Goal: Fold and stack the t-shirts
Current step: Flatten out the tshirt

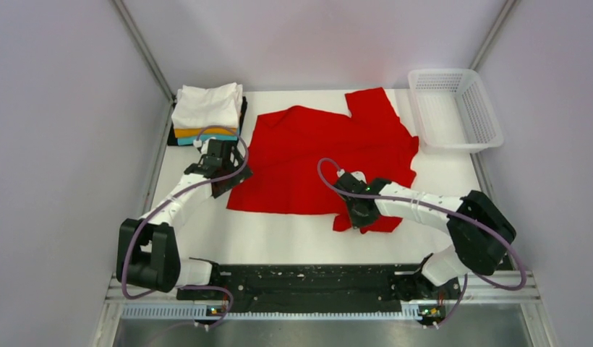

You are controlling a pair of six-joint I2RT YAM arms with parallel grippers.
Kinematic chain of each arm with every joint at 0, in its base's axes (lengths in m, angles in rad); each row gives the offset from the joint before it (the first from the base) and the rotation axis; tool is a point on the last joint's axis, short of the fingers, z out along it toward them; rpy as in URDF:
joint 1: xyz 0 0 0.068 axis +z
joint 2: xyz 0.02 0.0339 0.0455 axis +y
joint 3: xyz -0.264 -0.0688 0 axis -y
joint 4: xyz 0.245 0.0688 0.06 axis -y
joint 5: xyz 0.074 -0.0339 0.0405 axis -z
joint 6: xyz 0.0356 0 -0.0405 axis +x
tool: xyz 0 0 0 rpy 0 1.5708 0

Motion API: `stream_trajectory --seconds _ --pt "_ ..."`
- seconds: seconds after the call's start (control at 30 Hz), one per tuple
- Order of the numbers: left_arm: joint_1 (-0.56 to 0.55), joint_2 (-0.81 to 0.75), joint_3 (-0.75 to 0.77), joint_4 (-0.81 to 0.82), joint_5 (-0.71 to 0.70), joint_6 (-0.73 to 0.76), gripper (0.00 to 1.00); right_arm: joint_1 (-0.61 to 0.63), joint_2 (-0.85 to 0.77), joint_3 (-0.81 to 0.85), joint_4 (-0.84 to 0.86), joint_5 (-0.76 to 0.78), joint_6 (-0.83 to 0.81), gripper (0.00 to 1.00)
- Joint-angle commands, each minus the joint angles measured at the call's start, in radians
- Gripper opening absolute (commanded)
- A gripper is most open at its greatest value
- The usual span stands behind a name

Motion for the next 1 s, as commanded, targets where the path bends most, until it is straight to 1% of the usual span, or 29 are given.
stream_trajectory --seconds 0.0,0.1,0.27,0.33,0.4,0.47,0.5,0.53,0.63,0.67,0.7,0.73,0.77,0.8,0.83,0.97 --pt "0.01 0.005 0.035 0.015 -0.018 0.027 0.99 -0.016 -0.067 0.139 -0.274 -0.175 -0.033 0.0" --pt "0.014 0.013 0.035 0.026 -0.01 0.031 0.99 -0.072 -0.051 0.211 -0.348 -0.172 -0.069 0.0" --pt "0.018 0.051 0.064 0.025 -0.001 0.04 0.99 -0.22 0.028 0.332 -0.306 -0.149 -0.167 0.0" --pt "0.019 0.066 0.074 0.021 0.003 0.042 0.99 -0.287 0.087 0.399 -0.287 -0.169 -0.239 0.0" --pt "0.021 0.077 0.081 0.019 0.012 0.043 0.99 -0.358 0.168 0.475 -0.275 -0.202 -0.315 0.01" --pt "0.021 0.089 0.089 0.013 0.018 0.045 0.99 -0.412 0.264 0.567 -0.268 -0.213 -0.425 0.02" --pt "0.022 0.093 0.095 0.009 0.021 0.047 0.99 -0.436 0.321 0.621 -0.279 -0.222 -0.466 0.04" --pt "0.022 0.097 0.099 0.005 0.023 0.047 0.99 -0.456 0.378 0.68 -0.308 -0.23 -0.547 0.06" --pt "0.022 0.103 0.119 -0.012 0.037 0.048 0.99 -0.509 0.56 0.919 -0.38 -0.099 -0.577 0.11" --pt "0.022 0.102 0.124 -0.019 0.041 0.047 0.99 -0.523 0.624 1.029 -0.403 -0.057 -0.569 0.19" --pt "0.022 0.099 0.124 -0.023 0.044 0.045 0.99 -0.531 0.656 1.092 -0.414 -0.035 -0.556 0.31" --pt "0.022 0.096 0.123 -0.029 0.048 0.042 0.99 -0.533 0.674 1.135 -0.421 0.01 -0.551 0.51" --pt "0.022 0.091 0.12 -0.035 0.052 0.039 0.99 -0.531 0.673 1.154 -0.421 0.023 -0.519 0.6" --pt "0.022 0.087 0.118 -0.047 0.054 0.035 0.99 -0.532 0.657 1.145 -0.407 0.027 -0.499 0.65" --pt "0.022 0.084 0.115 -0.063 0.06 0.031 0.99 -0.53 0.624 1.112 -0.384 0.026 -0.482 0.67" --pt "0.021 0.054 0.075 -0.119 0.095 0.018 0.99 -0.499 0.408 0.861 -0.258 0.043 -0.426 0.7"
